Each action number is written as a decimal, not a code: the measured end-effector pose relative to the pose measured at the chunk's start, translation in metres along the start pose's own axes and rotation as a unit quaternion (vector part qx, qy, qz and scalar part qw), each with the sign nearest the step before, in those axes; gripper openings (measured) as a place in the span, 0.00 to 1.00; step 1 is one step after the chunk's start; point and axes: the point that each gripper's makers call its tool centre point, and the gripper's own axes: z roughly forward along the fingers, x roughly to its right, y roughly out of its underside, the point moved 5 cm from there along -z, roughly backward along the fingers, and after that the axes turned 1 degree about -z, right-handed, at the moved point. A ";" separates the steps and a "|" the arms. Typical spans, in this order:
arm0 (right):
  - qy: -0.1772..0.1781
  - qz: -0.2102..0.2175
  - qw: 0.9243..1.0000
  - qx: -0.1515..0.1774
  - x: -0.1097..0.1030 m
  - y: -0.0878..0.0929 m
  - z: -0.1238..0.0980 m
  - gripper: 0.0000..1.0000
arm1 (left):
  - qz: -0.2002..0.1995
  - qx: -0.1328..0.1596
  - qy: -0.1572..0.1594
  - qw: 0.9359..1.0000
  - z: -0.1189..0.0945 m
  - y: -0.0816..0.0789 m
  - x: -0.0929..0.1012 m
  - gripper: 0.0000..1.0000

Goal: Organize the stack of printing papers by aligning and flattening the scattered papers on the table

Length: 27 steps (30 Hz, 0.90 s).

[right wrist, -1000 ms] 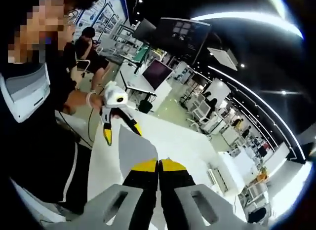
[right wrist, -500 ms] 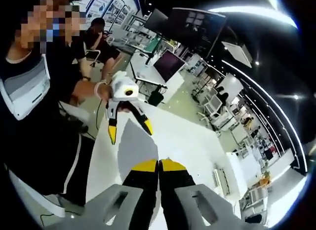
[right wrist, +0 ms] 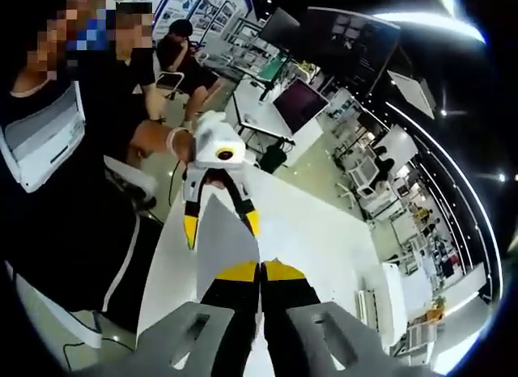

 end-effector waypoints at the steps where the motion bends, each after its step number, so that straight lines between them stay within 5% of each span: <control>1: -0.001 -0.001 1.000 -0.001 0.000 -0.001 0.000 0.00 | 0.004 0.001 0.002 1.000 -0.001 0.000 0.000 0.58; 8: -0.004 -0.003 1.000 -0.002 0.002 -0.003 0.000 0.00 | 0.006 0.002 0.001 1.000 -0.002 0.000 0.000 0.57; 14: -0.007 -0.001 1.000 -0.004 0.000 -0.003 0.001 0.00 | 0.013 0.016 0.022 1.000 -0.006 -0.005 0.006 0.35; 27: -0.015 -0.007 1.000 -0.009 -0.007 -0.003 0.004 0.00 | 0.020 0.013 0.031 0.999 -0.003 -0.008 0.012 0.34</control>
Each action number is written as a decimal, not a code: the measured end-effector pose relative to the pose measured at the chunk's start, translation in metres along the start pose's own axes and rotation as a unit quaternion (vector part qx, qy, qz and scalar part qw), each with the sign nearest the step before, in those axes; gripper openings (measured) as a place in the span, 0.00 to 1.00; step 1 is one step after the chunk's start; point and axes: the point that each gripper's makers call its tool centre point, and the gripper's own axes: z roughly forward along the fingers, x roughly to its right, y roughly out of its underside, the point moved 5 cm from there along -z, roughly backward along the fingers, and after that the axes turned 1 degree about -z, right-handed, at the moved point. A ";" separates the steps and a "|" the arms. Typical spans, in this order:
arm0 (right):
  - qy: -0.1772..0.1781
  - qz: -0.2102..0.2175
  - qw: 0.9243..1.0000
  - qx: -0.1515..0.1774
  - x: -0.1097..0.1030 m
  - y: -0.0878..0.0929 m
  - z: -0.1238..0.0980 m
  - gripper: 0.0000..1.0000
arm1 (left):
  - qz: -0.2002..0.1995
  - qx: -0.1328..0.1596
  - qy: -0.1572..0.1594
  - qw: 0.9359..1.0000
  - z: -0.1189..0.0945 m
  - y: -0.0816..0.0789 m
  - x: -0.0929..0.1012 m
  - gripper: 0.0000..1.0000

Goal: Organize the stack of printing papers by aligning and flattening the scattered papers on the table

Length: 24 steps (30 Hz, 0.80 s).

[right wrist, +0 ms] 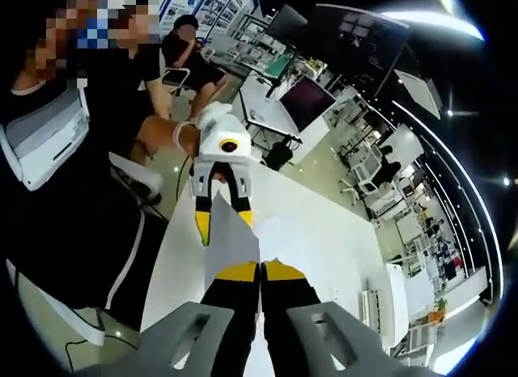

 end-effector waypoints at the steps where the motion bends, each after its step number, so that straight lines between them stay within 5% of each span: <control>1: -0.001 0.000 1.000 0.000 -0.001 0.000 0.000 0.00 | -0.003 0.001 0.002 1.000 0.000 0.001 0.000 0.33; 24: -0.009 -0.013 1.000 -0.003 -0.007 -0.003 0.004 0.00 | -0.003 0.019 0.020 1.000 -0.003 -0.002 0.002 0.07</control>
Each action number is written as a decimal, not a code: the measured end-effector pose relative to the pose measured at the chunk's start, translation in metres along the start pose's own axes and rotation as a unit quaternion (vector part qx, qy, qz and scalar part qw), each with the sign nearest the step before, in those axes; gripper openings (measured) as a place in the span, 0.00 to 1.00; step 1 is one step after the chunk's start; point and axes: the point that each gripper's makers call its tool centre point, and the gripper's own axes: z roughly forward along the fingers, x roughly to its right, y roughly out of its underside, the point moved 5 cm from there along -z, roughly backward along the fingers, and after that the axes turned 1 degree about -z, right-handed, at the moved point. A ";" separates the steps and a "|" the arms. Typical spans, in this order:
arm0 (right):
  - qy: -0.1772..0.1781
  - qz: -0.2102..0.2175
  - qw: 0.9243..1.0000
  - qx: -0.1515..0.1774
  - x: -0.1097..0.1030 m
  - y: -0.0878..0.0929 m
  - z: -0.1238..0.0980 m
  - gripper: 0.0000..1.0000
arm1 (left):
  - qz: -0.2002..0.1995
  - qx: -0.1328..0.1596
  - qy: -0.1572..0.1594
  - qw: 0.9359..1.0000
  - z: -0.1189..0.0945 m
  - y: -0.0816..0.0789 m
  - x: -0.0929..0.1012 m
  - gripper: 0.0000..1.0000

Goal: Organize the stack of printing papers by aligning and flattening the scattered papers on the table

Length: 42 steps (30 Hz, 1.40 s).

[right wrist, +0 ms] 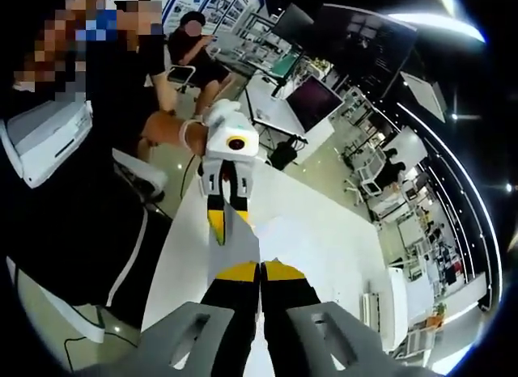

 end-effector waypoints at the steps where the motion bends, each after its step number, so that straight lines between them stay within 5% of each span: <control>1: 0.000 0.000 1.000 0.000 0.000 -0.001 0.000 0.00 | -0.001 0.003 0.002 1.000 -0.001 -0.001 0.000 0.06; 17: 0.001 -0.020 1.000 -0.001 0.000 0.000 0.006 0.00 | 0.037 -0.008 0.000 0.999 -0.001 0.003 0.003 0.06; 20: 0.000 -0.048 0.999 0.013 -0.001 0.001 0.006 0.00 | 0.016 0.005 0.011 1.000 -0.001 0.003 0.006 0.05; 28: 0.001 -0.035 0.999 0.012 -0.002 0.012 0.008 0.00 | 0.007 0.016 0.009 1.000 -0.002 0.001 0.008 0.05; 33: 0.002 -0.038 0.999 0.022 0.000 0.012 0.008 0.16 | 0.008 0.019 0.012 1.000 -0.003 -0.001 0.009 0.05; 42: 0.012 -0.032 0.999 0.026 0.001 0.025 0.005 0.24 | 0.004 0.030 0.021 0.999 -0.004 -0.005 0.010 0.05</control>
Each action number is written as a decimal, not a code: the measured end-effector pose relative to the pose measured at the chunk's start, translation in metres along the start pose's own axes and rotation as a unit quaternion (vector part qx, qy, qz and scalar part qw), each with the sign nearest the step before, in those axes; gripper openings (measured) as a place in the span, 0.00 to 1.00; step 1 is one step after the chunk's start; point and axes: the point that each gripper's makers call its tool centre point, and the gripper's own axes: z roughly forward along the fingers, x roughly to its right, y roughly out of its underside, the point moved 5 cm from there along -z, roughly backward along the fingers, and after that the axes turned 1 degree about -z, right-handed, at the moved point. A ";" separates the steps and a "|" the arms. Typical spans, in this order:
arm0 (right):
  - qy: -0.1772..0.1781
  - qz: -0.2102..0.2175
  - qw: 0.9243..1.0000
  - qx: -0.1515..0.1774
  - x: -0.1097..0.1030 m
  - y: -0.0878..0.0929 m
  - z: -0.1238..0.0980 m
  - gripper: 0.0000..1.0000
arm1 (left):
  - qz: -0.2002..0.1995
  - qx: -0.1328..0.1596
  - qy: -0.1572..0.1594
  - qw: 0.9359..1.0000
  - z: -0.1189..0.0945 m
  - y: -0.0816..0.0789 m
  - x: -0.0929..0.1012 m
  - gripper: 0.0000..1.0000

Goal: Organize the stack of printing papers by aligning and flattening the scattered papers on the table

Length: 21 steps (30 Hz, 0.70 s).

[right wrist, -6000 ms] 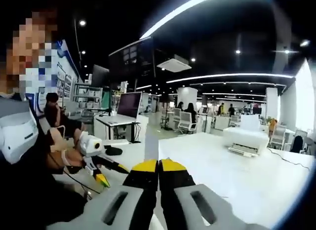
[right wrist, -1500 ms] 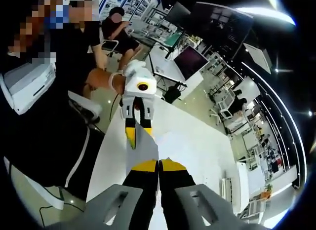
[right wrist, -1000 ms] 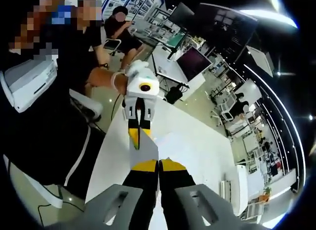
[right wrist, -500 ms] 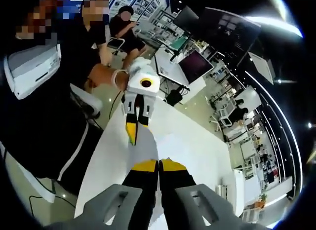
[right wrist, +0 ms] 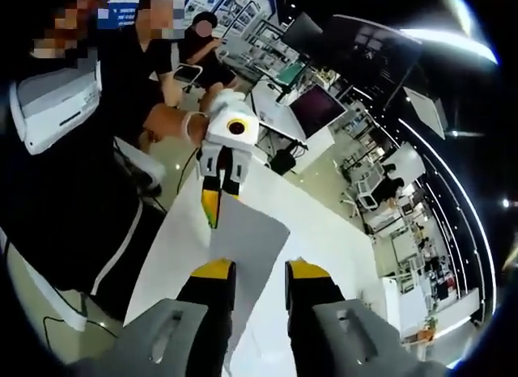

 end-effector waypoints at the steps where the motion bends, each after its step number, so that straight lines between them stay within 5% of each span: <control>1: 0.004 0.004 1.000 0.003 0.001 0.002 0.000 0.25 | -0.001 0.001 -0.001 1.000 0.000 0.000 0.000 0.05; 16: 0.005 0.076 0.996 0.042 -0.015 0.042 -0.001 0.29 | -0.012 0.015 0.000 1.000 -0.003 -0.001 0.000 0.05; 21: 0.034 0.102 0.992 0.064 -0.018 0.057 -0.006 0.28 | -0.025 0.019 -0.002 1.000 -0.002 -0.001 -0.001 0.05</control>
